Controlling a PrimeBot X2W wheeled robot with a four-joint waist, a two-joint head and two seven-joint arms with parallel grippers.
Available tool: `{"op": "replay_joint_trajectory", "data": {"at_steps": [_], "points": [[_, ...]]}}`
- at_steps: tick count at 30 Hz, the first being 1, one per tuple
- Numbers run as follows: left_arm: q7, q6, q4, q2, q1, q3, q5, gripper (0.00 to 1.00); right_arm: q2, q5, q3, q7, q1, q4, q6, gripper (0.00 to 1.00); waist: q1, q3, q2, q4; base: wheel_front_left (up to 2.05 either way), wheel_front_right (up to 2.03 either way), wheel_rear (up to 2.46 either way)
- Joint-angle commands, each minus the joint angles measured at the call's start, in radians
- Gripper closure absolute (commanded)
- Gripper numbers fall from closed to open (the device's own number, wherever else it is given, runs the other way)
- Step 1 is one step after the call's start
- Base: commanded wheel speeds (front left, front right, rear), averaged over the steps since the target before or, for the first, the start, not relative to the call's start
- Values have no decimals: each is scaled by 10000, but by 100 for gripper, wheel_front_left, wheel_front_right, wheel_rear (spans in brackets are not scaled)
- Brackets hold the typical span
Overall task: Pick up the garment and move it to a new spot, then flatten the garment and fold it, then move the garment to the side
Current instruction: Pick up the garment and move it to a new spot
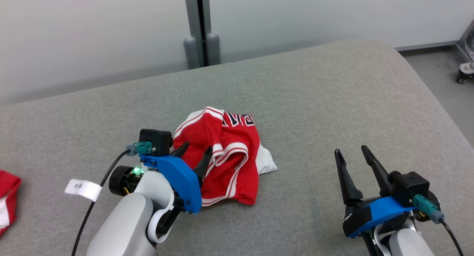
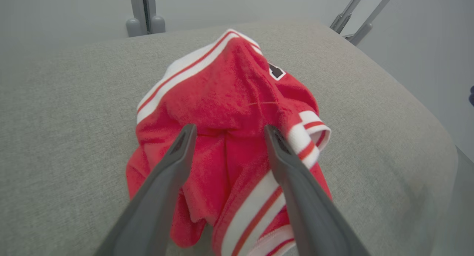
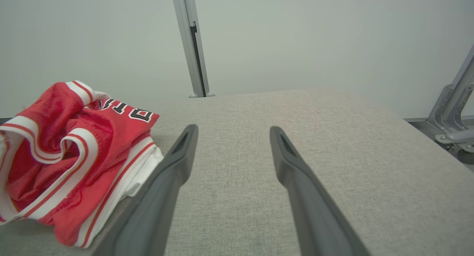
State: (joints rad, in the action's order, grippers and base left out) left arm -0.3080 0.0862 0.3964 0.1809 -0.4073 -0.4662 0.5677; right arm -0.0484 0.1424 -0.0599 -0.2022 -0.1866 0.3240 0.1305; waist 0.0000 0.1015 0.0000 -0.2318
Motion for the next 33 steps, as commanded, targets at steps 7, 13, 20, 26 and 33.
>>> {"op": "replay_joint_trajectory", "data": {"at_steps": [7, 13, 20, 26, 33], "points": [[1545, 97, -527, 73, 789, 645, 497, 0, -40, -161, 172, 249, 388, -286, 4, 0, 0, -358, 0, 535, 0, 0, 0], [3249, -95, -1369, 561, 1917, 1375, 415, 0, -37, -154, 275, 443, 710, -466, 5, 0, 0, -640, 0, 984, 0, 0, 0], [5117, -346, -1556, 735, 3054, 1881, 126, 0, -37, -233, 313, 682, 932, -627, 5, 0, 0, -833, 0, 1375, 0, 0, 0], [5679, -657, -1634, 582, 3644, 2263, -376, 0, -35, -236, 360, 852, 1082, -693, 5, 0, 0, -874, 0, 1619, 0, 0, 0], [5739, -1068, -1658, 484, 4181, 2972, -1060, 0, -37, -273, 429, 956, 1186, -544, 5, 0, 0, -939, 0, 1797, 0, 0, 0]]}}
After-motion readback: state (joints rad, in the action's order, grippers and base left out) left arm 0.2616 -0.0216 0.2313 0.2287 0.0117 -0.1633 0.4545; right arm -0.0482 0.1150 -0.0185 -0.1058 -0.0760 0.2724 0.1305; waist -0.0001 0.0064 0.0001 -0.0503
